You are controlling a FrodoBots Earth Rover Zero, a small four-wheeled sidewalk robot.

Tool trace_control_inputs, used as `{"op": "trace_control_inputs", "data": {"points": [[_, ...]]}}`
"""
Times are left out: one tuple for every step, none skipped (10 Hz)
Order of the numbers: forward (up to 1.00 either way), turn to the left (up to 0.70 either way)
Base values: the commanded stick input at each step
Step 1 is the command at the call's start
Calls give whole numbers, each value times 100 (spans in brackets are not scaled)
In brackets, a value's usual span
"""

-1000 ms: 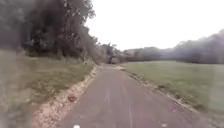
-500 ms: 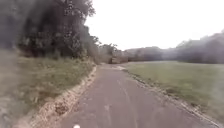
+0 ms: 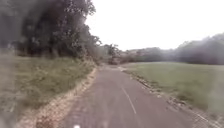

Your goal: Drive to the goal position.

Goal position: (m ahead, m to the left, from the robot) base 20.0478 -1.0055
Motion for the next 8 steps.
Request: {"op": "trace_control_inputs", "data": {"points": [[70,0],[70,0],[70,0],[70,0],[70,0],[70,0],[68,0],[37,0]]}}
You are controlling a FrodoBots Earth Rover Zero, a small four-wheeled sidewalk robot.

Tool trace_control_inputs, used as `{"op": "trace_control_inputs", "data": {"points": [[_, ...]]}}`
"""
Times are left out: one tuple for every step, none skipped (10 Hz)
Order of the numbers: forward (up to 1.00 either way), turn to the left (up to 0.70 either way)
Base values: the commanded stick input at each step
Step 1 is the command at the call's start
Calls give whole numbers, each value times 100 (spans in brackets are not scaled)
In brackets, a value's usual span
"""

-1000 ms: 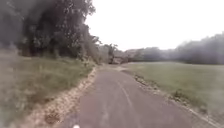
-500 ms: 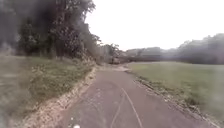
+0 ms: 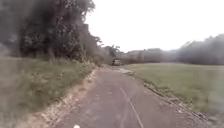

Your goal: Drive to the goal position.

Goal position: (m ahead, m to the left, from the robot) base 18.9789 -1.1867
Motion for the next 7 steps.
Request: {"op": "trace_control_inputs", "data": {"points": [[7,0],[0,0],[0,0],[0,0],[0,0],[0,0],[0,0]]}}
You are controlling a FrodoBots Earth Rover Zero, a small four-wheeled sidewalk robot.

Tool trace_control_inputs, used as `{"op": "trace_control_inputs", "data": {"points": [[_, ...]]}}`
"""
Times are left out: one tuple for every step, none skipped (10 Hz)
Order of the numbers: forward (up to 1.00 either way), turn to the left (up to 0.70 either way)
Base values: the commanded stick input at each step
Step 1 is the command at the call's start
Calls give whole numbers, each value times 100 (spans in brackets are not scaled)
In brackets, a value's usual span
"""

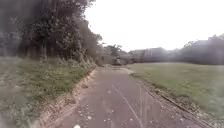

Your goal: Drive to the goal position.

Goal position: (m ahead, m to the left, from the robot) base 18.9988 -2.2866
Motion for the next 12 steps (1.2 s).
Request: {"op": "trace_control_inputs", "data": {"points": [[0,0],[0,0],[0,0],[70,0],[70,0],[70,0],[70,0],[70,0],[70,0],[70,0],[70,0],[70,-14]]}}
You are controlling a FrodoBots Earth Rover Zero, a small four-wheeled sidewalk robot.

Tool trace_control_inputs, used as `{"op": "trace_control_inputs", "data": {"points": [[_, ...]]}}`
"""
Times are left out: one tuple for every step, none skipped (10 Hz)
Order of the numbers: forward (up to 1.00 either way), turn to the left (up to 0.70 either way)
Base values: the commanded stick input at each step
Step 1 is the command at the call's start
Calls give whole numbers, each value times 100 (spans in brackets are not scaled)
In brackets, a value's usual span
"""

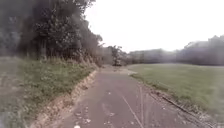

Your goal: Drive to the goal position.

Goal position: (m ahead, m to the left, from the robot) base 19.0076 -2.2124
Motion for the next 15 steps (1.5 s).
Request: {"op": "trace_control_inputs", "data": {"points": [[70,-14],[70,0],[70,0],[70,0],[70,-7],[70,-13],[70,-10],[70,-4],[70,0],[70,0],[70,-4],[70,-10],[70,0],[70,0],[70,0]]}}
